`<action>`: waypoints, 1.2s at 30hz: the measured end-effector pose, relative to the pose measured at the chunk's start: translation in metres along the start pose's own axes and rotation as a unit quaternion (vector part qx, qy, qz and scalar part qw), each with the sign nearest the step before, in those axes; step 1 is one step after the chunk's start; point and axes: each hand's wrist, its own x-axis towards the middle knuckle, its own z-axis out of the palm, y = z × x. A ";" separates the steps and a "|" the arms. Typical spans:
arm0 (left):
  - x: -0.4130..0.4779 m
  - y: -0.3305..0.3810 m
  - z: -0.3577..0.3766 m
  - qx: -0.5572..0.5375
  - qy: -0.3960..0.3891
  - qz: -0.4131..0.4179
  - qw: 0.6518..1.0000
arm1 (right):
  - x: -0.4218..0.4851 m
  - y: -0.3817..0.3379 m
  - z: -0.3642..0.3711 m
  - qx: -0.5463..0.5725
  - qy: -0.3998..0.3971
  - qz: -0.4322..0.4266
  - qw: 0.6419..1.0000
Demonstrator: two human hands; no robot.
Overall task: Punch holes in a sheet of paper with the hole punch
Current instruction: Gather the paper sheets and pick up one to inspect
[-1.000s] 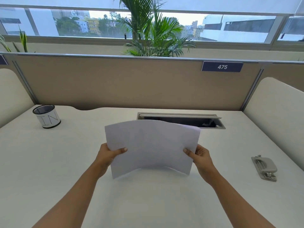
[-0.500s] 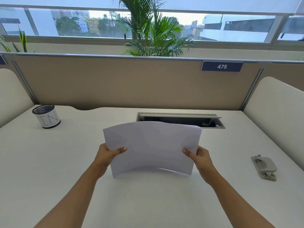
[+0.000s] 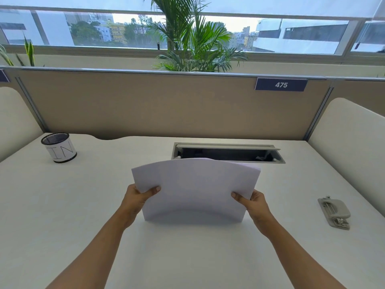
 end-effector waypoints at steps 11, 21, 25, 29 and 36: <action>-0.002 0.003 -0.002 -0.069 0.020 -0.002 0.997 | 0.000 0.001 -0.020 0.063 -0.012 0.015 0.998; -0.009 0.005 0.032 -0.194 0.071 0.039 0.978 | -0.002 -0.005 0.007 0.126 -0.074 0.042 0.988; -0.013 0.001 0.054 -0.242 0.087 0.032 0.966 | -0.005 -0.007 0.037 0.139 -0.102 0.031 0.985; -0.016 -0.001 0.065 -0.260 0.084 0.020 0.962 | -0.002 -0.011 0.053 0.162 -0.057 0.003 0.985; -0.006 0.016 0.026 -0.116 0.045 0.050 0.991 | 0.005 -0.019 0.030 0.110 -0.014 -0.030 0.993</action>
